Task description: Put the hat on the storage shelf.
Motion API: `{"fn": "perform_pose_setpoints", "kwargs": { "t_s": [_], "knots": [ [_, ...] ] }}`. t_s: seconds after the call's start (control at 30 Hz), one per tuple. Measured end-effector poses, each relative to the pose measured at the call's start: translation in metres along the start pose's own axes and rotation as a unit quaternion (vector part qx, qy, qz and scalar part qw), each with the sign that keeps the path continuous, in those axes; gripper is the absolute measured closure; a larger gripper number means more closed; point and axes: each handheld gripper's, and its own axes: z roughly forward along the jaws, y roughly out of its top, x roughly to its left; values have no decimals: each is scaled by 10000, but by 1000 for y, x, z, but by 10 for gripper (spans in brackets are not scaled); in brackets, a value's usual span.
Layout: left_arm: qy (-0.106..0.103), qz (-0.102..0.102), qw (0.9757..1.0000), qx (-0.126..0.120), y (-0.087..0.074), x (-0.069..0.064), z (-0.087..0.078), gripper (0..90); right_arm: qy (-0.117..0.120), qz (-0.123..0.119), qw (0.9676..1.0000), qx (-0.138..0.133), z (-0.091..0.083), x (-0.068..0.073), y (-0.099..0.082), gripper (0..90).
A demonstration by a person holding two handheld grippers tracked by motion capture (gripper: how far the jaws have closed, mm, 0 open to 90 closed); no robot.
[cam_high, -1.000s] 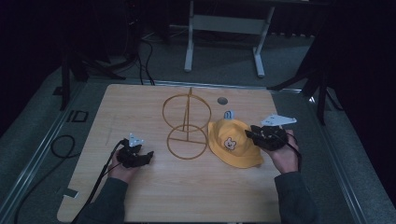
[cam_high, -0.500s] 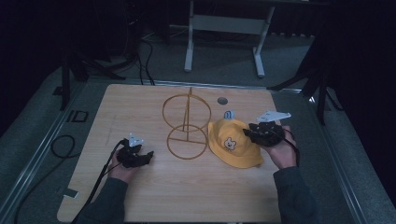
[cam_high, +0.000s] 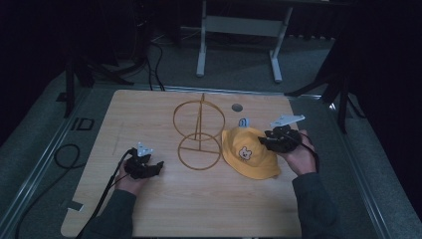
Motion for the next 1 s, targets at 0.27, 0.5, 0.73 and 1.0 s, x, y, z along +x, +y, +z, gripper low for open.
{"fn": "perform_pose_setpoints", "kwargs": {
  "t_s": [0.27,0.5,0.73,1.0],
  "knots": [
    [1,-2,10000,-2,0,0,0,396,6,-152,9997,195,3,0,7,609],
    [-1,0,10000,-2,0,0,0,395,22,-260,9986,461,8,0,11,604],
    [-2,-5,10000,-4,0,0,0,396,53,-337,9976,598,11,-1,15,601],
    [-3,-7,10000,-6,0,0,0,396,106,-404,9959,803,16,-2,19,597]
  ]
}}
